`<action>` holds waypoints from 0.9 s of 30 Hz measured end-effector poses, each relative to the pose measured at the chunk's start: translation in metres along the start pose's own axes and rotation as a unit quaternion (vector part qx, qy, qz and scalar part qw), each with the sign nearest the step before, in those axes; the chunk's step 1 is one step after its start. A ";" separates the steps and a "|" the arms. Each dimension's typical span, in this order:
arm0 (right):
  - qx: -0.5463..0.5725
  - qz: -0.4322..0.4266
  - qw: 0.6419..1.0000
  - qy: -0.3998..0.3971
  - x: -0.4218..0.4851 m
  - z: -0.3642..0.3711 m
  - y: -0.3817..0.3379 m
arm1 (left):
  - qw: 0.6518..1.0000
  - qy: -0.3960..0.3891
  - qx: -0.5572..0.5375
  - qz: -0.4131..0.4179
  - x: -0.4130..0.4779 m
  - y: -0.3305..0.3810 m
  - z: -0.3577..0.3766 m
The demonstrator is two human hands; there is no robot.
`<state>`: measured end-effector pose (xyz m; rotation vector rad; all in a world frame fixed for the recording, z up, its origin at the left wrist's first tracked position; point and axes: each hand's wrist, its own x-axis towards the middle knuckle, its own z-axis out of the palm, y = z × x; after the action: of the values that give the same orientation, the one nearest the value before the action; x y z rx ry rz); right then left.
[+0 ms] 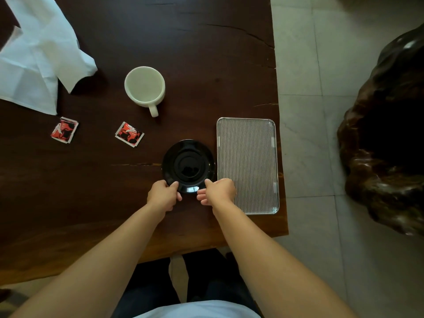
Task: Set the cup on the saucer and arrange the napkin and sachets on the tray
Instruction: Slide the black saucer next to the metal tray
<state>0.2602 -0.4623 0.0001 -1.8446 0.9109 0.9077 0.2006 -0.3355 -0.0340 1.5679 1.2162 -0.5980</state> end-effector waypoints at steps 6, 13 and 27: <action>-0.023 0.000 1.000 0.011 -0.003 -0.001 -0.001 | 1.000 -0.013 0.002 0.005 -0.002 -0.001 -0.002; -0.034 -0.005 0.999 0.005 -0.009 -0.003 0.000 | 1.000 -0.017 0.015 0.001 -0.014 -0.003 -0.010; -0.092 -0.128 0.987 -0.008 -0.071 -0.017 -0.022 | 0.987 0.003 0.140 0.076 -0.080 0.029 -0.076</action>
<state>0.2494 -0.4539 0.0754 -2.0522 0.5765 0.8665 0.1828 -0.2976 0.0723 1.8797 1.0376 -0.6883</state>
